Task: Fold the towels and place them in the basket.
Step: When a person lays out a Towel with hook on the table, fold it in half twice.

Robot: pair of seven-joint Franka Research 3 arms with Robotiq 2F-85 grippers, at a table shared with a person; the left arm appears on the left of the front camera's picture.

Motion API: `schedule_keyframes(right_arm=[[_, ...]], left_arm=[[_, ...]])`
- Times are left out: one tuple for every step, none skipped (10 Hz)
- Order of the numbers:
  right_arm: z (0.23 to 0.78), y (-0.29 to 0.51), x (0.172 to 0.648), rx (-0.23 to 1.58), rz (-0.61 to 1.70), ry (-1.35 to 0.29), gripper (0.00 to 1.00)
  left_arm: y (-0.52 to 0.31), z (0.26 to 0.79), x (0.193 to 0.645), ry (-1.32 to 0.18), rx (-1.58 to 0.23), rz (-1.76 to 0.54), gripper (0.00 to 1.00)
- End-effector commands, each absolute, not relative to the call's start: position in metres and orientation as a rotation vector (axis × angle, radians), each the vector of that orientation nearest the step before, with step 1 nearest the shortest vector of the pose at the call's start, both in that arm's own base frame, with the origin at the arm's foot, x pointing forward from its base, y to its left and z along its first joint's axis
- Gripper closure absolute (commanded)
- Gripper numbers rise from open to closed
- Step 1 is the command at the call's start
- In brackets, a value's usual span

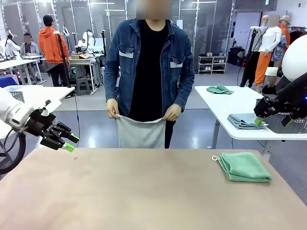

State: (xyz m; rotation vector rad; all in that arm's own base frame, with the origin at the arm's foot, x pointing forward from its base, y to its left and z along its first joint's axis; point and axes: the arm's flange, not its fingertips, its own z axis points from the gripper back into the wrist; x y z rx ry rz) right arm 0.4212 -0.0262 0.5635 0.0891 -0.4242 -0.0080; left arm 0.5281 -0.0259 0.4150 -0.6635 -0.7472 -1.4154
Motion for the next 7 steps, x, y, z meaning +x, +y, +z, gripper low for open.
schedule_keyframes(right_arm=[[0.5648, -0.0265, 0.4211, 0.091, -0.012, -0.423, 0.08], [0.5648, -0.0265, 0.4211, 0.091, -0.012, -0.423, 0.08], [0.5648, -0.0265, 0.4211, 0.091, -0.012, -0.423, 0.08], [0.5648, -0.0265, 0.4211, 0.091, -0.012, -0.423, 0.08], [0.5648, -0.0265, 0.4211, 0.091, -0.012, -0.423, 0.08], [0.5648, -0.0265, 0.4211, 0.091, -0.012, -0.423, 0.08], [0.5648, -0.0265, 0.4211, 0.091, -0.012, -0.423, 0.08]], left_arm=[[-0.026, 0.4164, 0.5272, -0.744, -0.657, -1.423, 0.35], [-0.026, 0.4164, 0.5272, -0.744, -0.657, -1.423, 0.35], [-0.026, 0.4164, 0.5272, -0.744, -0.657, -1.423, 0.35], [-0.026, 0.4164, 0.5272, -0.744, -0.657, -1.423, 0.35], [-0.026, 0.4164, 0.5272, -0.744, -0.657, -1.423, 0.35], [-0.026, 0.4164, 0.5272, -0.744, -0.657, -1.423, 0.35], [-0.026, 0.4164, 0.5272, -0.744, -0.657, -1.423, 0.35]])
